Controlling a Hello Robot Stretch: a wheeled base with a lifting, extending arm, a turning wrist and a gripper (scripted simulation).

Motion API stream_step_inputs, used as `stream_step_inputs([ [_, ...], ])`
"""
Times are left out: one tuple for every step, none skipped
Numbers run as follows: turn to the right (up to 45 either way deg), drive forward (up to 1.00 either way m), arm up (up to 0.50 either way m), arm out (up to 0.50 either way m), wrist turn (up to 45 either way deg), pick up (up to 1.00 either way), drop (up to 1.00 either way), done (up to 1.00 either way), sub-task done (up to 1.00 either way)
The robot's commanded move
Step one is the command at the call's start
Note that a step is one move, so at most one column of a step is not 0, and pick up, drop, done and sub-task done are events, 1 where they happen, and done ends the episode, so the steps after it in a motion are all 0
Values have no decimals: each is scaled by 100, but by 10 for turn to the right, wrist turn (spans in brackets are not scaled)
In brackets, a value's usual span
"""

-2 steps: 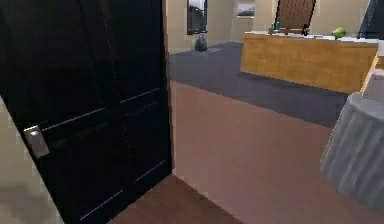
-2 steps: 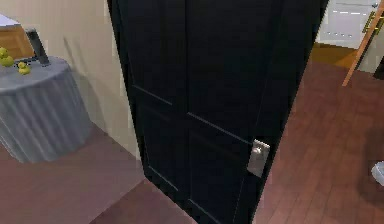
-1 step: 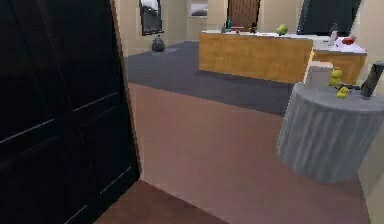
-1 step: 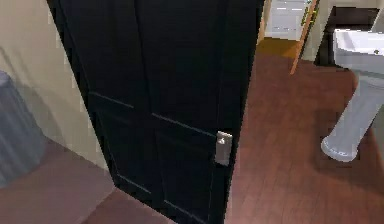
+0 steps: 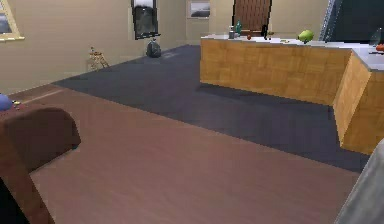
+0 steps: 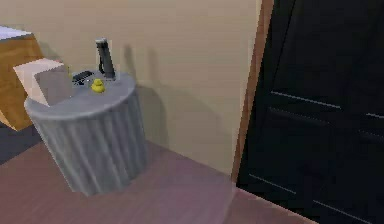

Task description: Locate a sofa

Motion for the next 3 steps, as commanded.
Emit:
stream_step_inputs([
  [0, 55, 0, 0, 0, 0, 0, 0, 0],
  [-300, 0, 0, 0, 0, 0, 0, 0, 0],
  [0, 30, 0, 0, 0, 0, 0, 0, 0],
])
